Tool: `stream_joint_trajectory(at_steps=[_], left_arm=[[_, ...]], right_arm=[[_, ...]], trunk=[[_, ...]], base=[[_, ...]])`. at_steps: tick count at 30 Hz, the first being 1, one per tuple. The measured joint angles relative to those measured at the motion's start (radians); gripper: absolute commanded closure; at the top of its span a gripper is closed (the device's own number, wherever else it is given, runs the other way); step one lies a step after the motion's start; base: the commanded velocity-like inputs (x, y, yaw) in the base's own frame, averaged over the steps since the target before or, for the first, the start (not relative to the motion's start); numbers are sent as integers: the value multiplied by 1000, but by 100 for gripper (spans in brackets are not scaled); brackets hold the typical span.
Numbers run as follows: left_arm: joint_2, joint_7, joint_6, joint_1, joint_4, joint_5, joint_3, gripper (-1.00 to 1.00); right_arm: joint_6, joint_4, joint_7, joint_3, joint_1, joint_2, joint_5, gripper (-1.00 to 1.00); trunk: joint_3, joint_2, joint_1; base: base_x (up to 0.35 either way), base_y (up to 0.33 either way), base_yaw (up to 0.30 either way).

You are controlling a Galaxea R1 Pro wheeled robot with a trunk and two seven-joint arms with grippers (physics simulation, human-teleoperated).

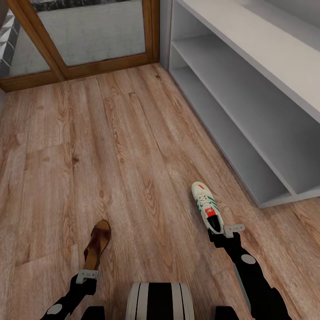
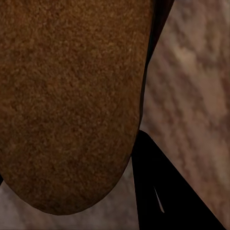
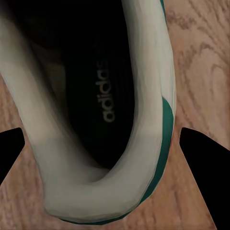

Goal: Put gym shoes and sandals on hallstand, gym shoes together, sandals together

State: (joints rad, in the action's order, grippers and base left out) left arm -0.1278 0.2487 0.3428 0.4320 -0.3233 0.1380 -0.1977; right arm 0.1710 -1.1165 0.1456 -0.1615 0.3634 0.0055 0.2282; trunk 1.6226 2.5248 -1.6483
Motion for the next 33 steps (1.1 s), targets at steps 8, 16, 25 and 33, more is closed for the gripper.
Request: stream_joint_trajectory(at_steps=[8, 16, 25, 33], left_arm=[[0, -3, 0, 0, -1, 2, 0, 100], [0, -2, 1, -1, -1, 2, 0, 100], [0, -2, 1, -1, -1, 1, -1, 100], [0, -2, 1, -1, -1, 1, -1, 100]], right_arm=[[0, 0, 0, 0, 0, 0, 0, 100], [1, 0, 0, 0, 0, 0, 0, 100], [0, 0, 0, 0, 0, 0, 0, 100], [-6, 22, 2, 0, -1, -1, 4, 100]], trunk=[[0, 0, 0], [0, 0, 0], [-4, 0, 1], [-35, -2, 4]], base=[[0, 0, 0], [0, 0, 0], [0, 0, 0], [0, 0, 0]])
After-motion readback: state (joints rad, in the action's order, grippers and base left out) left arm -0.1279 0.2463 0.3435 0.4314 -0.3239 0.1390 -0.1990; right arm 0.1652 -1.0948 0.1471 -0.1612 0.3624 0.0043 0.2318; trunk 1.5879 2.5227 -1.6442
